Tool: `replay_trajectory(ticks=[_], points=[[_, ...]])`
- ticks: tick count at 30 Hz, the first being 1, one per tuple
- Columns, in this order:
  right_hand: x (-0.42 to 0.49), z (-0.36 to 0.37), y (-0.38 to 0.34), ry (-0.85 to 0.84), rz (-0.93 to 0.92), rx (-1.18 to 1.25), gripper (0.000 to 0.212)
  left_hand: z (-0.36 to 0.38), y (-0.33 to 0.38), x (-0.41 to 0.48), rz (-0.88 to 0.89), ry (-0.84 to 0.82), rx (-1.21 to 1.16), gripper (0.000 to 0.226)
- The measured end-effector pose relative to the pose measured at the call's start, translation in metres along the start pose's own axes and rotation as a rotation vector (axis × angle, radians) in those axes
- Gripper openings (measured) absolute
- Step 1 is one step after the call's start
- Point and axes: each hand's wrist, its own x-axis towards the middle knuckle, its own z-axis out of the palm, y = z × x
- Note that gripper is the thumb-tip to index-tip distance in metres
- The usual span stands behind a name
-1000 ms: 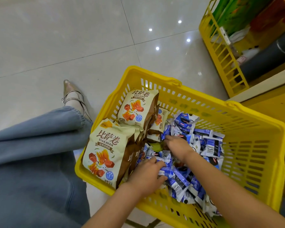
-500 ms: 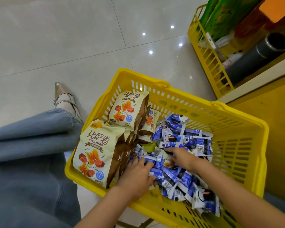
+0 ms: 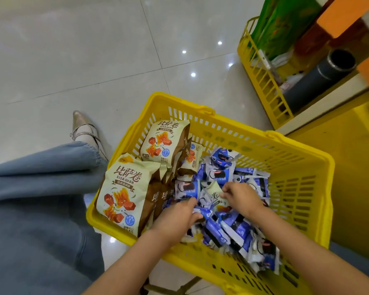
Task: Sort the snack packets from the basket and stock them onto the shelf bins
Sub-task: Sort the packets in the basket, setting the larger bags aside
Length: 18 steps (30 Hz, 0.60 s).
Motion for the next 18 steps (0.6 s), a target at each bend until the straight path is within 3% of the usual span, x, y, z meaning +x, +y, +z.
replay_trajectory(ticks=[3, 7, 10, 12, 14, 16, 18], points=[[-0.022, -0.022, -0.001, 0.138, 0.004, 0.002, 0.028, -0.001, 0.001, 0.0, 0.009, 0.025, 0.01, 0.033], [-0.05, -0.053, -0.012, 0.386, -0.001, 0.192, 0.035, 0.0, 0.003, -0.001, 0.009, 0.029, 0.023, 0.032], [-0.07, -0.077, -0.022, 0.5, -0.039, 0.287, 0.029, -0.01, 0.016, -0.011, -0.002, 0.108, -0.345, 0.051], [-0.082, -0.089, -0.031, 0.498, -0.054, 0.447, 0.028, -0.025, 0.03, -0.021, 0.049, 0.193, -0.629, 0.066], [-0.093, -0.099, -0.044, 0.417, -0.067, 0.809, 0.02, -0.042, 0.043, -0.03, 0.12, 0.249, -0.882, 0.074], [-0.102, -0.107, -0.055, 0.316, -0.085, 1.13, 0.014, -0.06, 0.049, -0.038, 0.15, 0.312, -0.979, 0.068], [-0.109, -0.112, -0.066, 0.261, -0.106, 1.224, 0.027, -0.077, 0.049, -0.044, 0.189, 0.428, -0.978, 0.047]])
